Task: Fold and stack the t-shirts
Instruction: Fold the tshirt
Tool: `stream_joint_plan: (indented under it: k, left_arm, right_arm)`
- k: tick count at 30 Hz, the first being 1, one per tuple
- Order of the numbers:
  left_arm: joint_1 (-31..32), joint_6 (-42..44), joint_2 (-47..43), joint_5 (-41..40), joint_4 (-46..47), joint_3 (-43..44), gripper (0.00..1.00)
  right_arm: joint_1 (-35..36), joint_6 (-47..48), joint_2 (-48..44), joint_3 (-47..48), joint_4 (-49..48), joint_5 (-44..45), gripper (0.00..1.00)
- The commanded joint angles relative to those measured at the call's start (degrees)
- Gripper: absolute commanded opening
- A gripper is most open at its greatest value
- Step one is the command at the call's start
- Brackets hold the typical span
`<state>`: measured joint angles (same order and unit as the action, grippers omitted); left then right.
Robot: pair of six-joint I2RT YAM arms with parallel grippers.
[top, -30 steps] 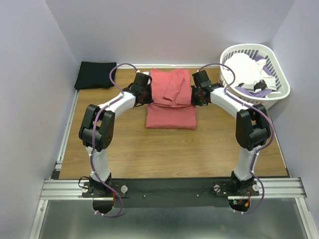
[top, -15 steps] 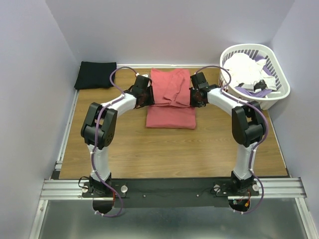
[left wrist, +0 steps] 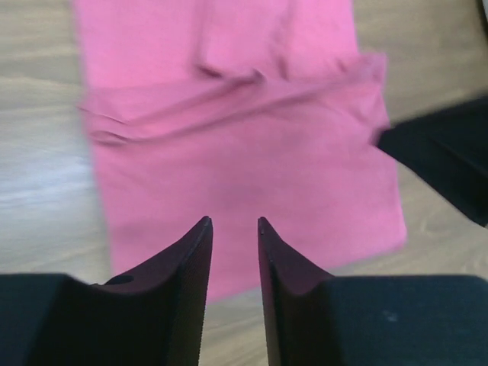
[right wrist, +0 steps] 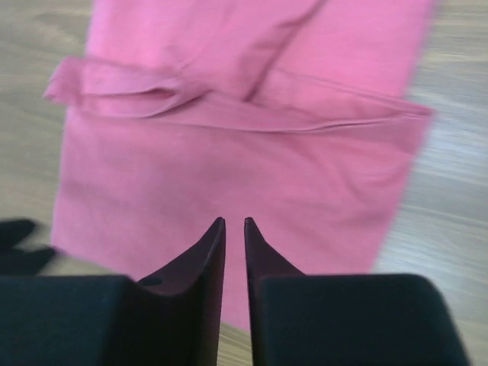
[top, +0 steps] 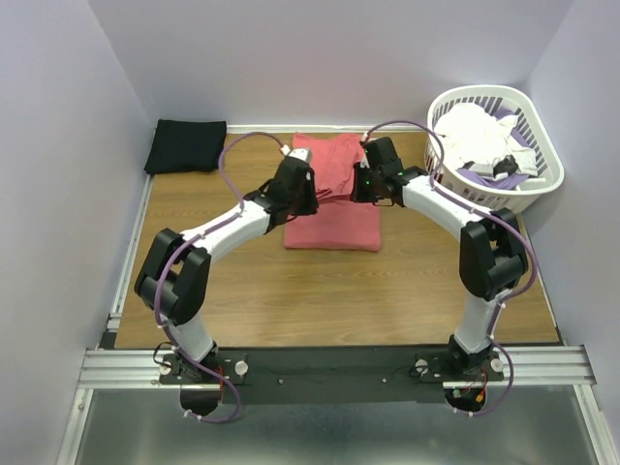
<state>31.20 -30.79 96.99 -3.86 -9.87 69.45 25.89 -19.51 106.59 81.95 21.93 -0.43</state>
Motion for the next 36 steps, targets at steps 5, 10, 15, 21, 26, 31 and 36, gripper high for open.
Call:
stream_joint_plan:
  k: [5,10,15,21,26,31,36]
  left_arm:
    - [4.13,-1.47,7.68,-1.42,0.20,-3.08,0.32]
    - [4.75,-2.08,9.00,-0.98,0.99,-6.25,0.27]
    - [4.92,-2.26,9.10,0.08,1.34,-9.59,0.27]
    - [5.27,-2.26,8.13,1.30,1.26,-12.05,0.27]
    - [6.06,-4.54,4.63,5.16,0.02,-16.96,0.27]
    - [8.96,-8.23,-2.05,6.67,0.90,-22.86,0.27]
    - [9.32,-12.45,-14.35,6.15,3.10,-28.22,0.32]
  right_arm:
    - [1.36,-0.62,8.10,3.47,-5.49,-12.31,0.17]
    - [1.36,-1.76,13.46,6.28,-8.39,-18.11,0.17]
    - [1.53,-3.52,18.21,10.67,-10.77,-22.77,0.17]
    - [1.53,-4.66,26.38,18.32,-12.27,-22.34,0.17]
    - [-0.48,-6.06,30.25,25.78,-12.35,-19.26,0.18]
    - [-2.86,-7.65,27.81,25.64,-12.35,-22.07,0.18]
    - [-2.95,-8.53,11.74,5.66,-15.59,-26.20,0.22]
